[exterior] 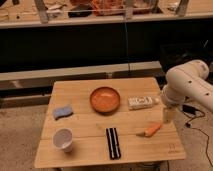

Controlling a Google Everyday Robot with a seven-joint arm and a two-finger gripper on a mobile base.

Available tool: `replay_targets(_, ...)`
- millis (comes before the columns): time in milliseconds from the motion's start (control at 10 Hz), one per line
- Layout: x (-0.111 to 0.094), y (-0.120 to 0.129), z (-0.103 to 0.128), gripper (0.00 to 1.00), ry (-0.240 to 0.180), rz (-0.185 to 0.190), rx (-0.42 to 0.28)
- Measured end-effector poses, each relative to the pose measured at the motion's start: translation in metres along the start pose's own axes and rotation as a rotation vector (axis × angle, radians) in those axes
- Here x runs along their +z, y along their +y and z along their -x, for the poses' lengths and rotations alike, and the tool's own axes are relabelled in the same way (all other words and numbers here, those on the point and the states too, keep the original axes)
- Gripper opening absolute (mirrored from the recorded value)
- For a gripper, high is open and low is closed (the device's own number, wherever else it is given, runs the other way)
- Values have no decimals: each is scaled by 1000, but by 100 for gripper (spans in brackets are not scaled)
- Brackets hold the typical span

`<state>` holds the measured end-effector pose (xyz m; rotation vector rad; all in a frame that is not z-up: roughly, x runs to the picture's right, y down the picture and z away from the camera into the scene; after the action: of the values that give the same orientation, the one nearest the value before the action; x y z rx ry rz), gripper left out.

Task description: Place the eraser on the white sponge

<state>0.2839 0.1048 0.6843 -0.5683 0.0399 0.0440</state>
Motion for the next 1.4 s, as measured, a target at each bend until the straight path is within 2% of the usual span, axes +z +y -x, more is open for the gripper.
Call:
replay_targets(800,1,1,1,80,0,-1,-3)
replay_targets(1000,6,5,15,80,0,-9,-44)
replay_targets(1200,10,7,42,80,-3,-18,-88)
replay_targets(1400,16,10,51,80,-7,-25,-119)
